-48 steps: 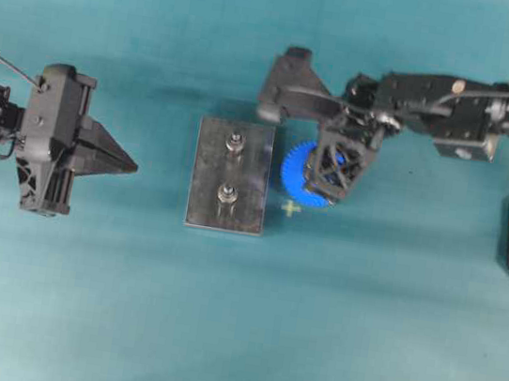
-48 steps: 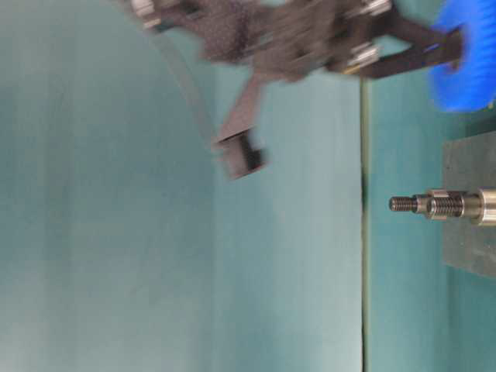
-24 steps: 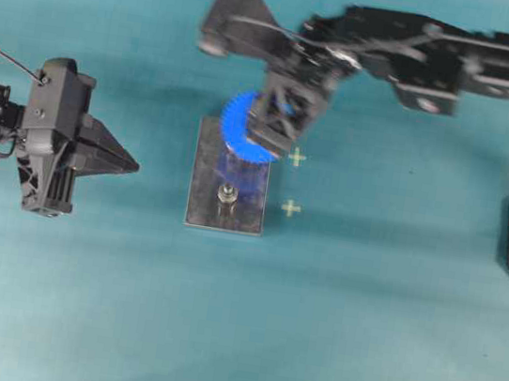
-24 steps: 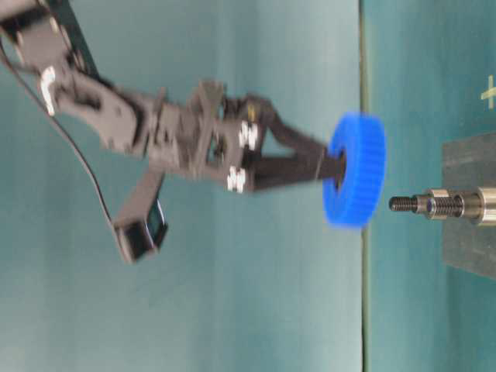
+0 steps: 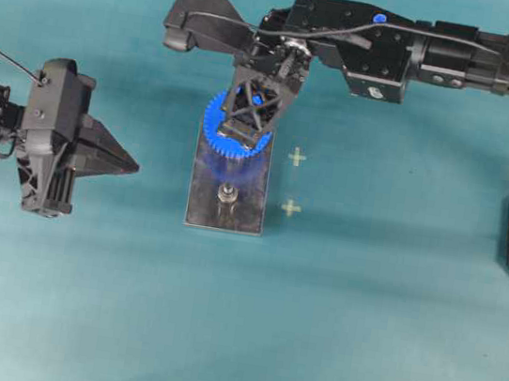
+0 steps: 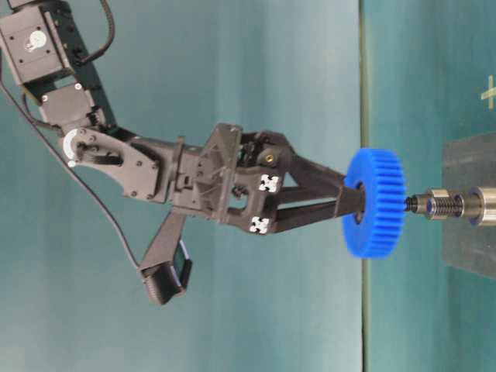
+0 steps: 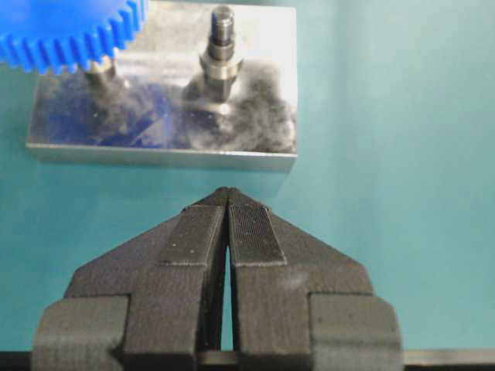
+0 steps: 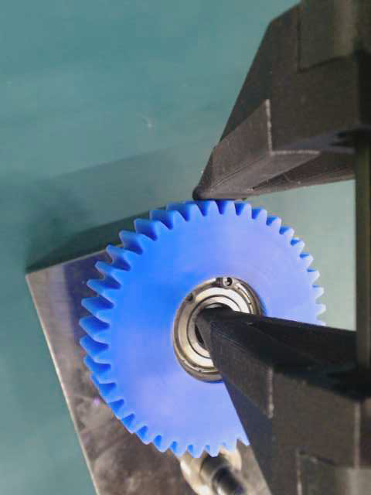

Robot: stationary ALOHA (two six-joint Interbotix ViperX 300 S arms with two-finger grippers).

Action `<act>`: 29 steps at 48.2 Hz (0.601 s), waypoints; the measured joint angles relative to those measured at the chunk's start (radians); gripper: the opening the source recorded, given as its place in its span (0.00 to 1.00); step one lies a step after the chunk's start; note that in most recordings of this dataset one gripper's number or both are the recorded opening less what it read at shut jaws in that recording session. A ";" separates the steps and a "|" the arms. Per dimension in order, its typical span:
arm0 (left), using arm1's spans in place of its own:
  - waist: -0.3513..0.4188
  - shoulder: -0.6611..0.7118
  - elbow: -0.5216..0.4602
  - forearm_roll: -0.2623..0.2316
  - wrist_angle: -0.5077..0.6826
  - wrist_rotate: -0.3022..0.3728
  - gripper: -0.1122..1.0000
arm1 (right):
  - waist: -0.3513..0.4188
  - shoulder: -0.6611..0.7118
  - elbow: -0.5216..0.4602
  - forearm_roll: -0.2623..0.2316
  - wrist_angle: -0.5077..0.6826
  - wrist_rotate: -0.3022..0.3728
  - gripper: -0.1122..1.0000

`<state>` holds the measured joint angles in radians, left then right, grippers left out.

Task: Fit the large gear onto the shaft.
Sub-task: 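Lower the gear's bearing hole down onto the upper shaft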

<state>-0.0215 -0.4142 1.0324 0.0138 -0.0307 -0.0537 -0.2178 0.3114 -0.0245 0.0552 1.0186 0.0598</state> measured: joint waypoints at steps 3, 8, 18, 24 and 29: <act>0.000 0.002 0.000 0.000 -0.002 0.002 0.10 | 0.000 0.003 0.000 0.002 0.002 0.000 0.53; 0.000 0.002 0.003 0.000 -0.009 0.002 0.10 | 0.000 0.012 0.000 0.017 0.003 0.000 0.53; -0.002 0.002 0.015 0.000 -0.032 0.002 0.10 | 0.000 0.026 0.000 0.052 0.005 -0.018 0.53; 0.000 0.002 0.015 0.000 -0.035 0.002 0.10 | 0.000 0.028 -0.002 0.058 0.008 -0.020 0.53; -0.002 0.002 0.015 0.000 -0.037 0.002 0.10 | -0.002 0.028 -0.002 0.060 0.006 -0.020 0.53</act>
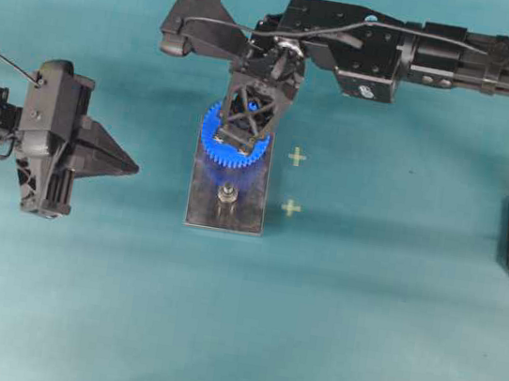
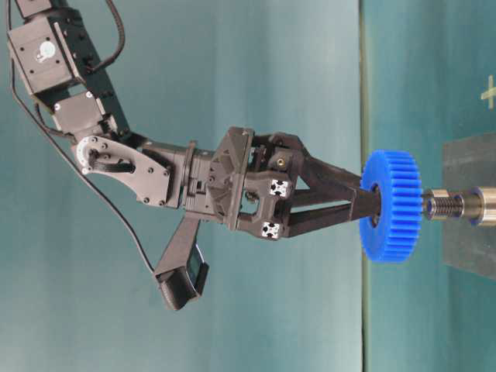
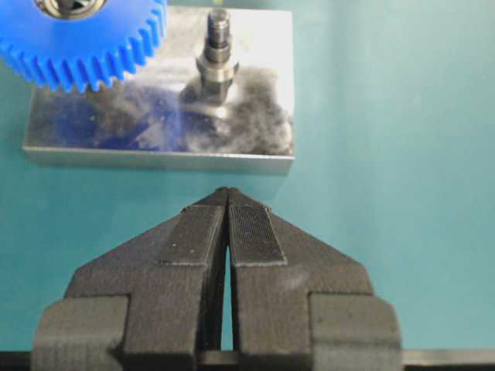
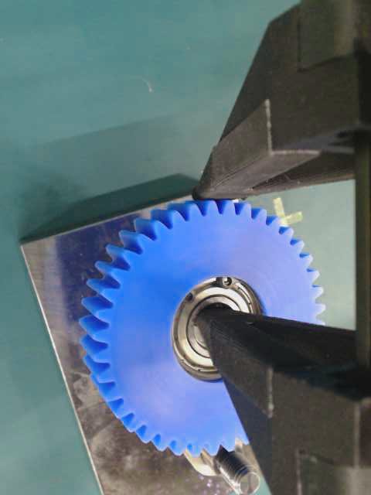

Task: Fit the large gear onto the shaft.
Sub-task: 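Lower the gear's bearing hole down onto the upper shaft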

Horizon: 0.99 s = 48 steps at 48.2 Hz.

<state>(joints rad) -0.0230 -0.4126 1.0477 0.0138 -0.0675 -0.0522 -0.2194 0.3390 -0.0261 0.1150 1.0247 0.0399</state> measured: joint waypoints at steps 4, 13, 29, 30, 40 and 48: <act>0.000 0.000 0.002 0.000 0.000 0.000 0.10 | 0.000 0.000 0.000 0.000 0.002 0.000 0.53; 0.000 0.000 0.000 0.000 0.000 -0.002 0.10 | -0.005 0.002 0.000 0.003 0.014 0.000 0.53; 0.000 0.000 0.000 0.000 0.000 -0.002 0.10 | -0.008 0.005 -0.005 0.003 0.025 0.000 0.53; 0.000 0.000 0.002 0.000 0.000 -0.002 0.10 | -0.008 0.005 -0.005 0.003 0.025 -0.002 0.53; 0.002 0.000 0.002 0.000 -0.002 -0.002 0.10 | -0.009 0.012 -0.006 0.003 0.023 -0.002 0.58; 0.000 0.000 0.002 0.000 -0.002 -0.021 0.10 | -0.009 0.017 -0.008 0.006 0.021 0.000 0.67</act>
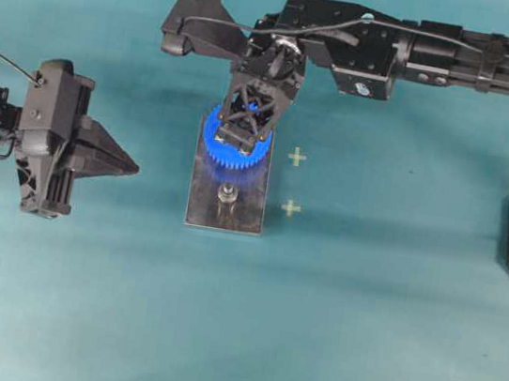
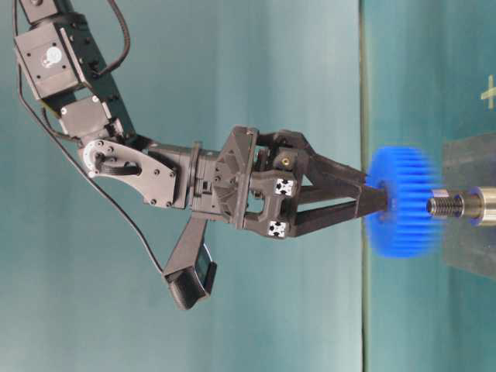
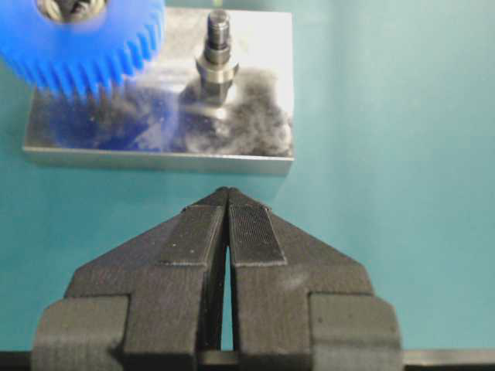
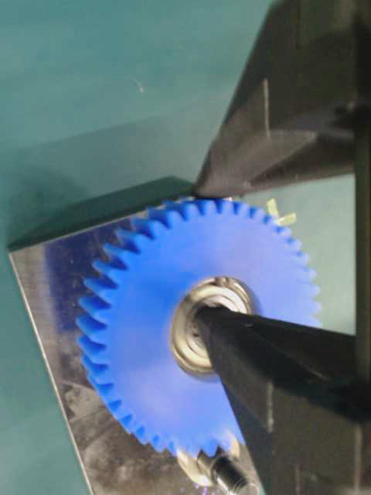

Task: Fit the large gear onto the shaft.
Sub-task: 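Lower the gear's bearing hole down onto the upper shaft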

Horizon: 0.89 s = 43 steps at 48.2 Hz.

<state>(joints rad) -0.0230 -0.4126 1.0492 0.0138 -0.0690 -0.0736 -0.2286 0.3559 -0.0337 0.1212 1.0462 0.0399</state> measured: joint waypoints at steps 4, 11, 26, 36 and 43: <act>0.000 0.000 -0.002 0.000 0.000 -0.014 0.10 | 0.000 0.002 -0.002 -0.002 -0.006 0.000 0.67; 0.000 0.000 -0.002 0.000 0.000 -0.031 0.10 | 0.002 0.000 -0.006 0.000 -0.006 0.000 0.67; -0.006 0.000 0.000 0.000 0.002 -0.032 0.10 | 0.046 0.008 -0.051 0.000 0.009 0.000 0.67; -0.006 0.000 0.000 0.000 0.000 -0.031 0.10 | 0.049 0.038 -0.055 0.000 0.002 -0.002 0.67; -0.006 0.000 0.000 -0.002 0.002 -0.035 0.10 | 0.040 0.046 -0.057 0.002 0.000 0.000 0.67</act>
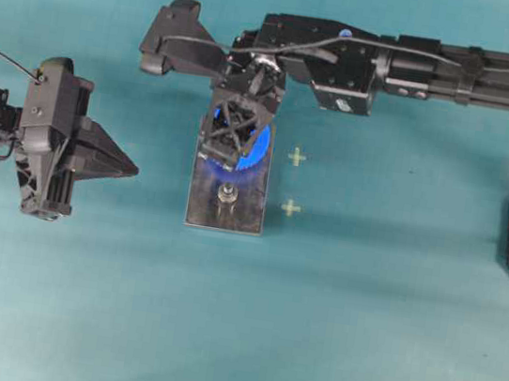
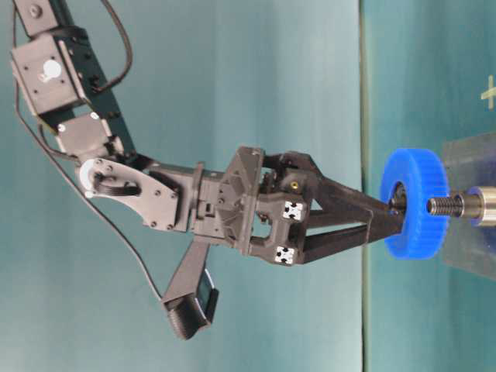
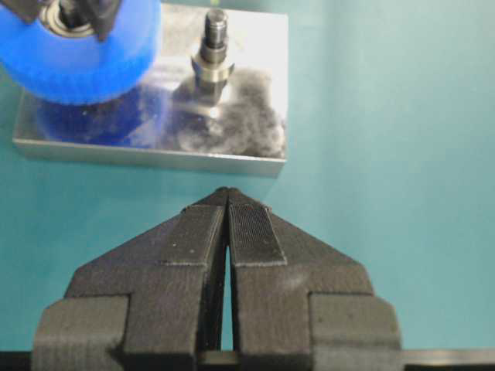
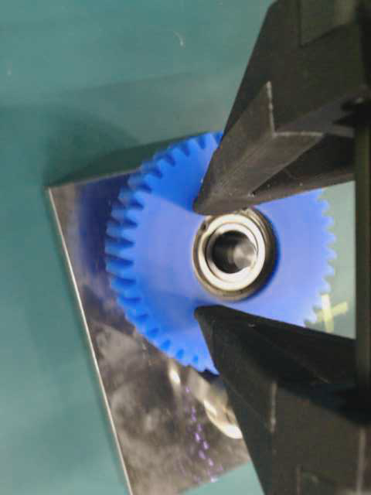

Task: Fit the large gear onto the shaft.
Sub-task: 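Lower the gear's bearing hole down onto the upper shaft, then open the right gripper and lift it off the gear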

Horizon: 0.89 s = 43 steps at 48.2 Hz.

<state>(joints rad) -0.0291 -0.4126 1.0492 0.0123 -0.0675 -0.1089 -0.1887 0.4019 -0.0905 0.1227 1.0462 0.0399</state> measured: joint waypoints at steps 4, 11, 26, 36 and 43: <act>0.000 0.000 -0.002 0.000 -0.002 -0.002 0.10 | -0.006 0.000 0.000 0.003 0.000 -0.002 0.67; 0.000 0.000 0.000 0.002 0.000 -0.017 0.10 | -0.017 0.002 -0.003 0.003 0.002 -0.014 0.67; 0.000 0.000 -0.002 0.002 -0.002 -0.031 0.10 | -0.011 -0.008 -0.018 -0.003 0.021 -0.025 0.67; -0.011 0.000 0.005 0.002 -0.041 -0.026 0.10 | -0.009 -0.127 0.021 -0.020 0.015 -0.078 0.66; -0.014 0.003 0.009 0.002 -0.058 -0.017 0.10 | -0.009 -0.233 0.137 -0.028 -0.026 -0.141 0.65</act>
<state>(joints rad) -0.0430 -0.4096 1.0584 0.0138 -0.1258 -0.1258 -0.1979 0.1687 0.0460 0.0951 1.0201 -0.1012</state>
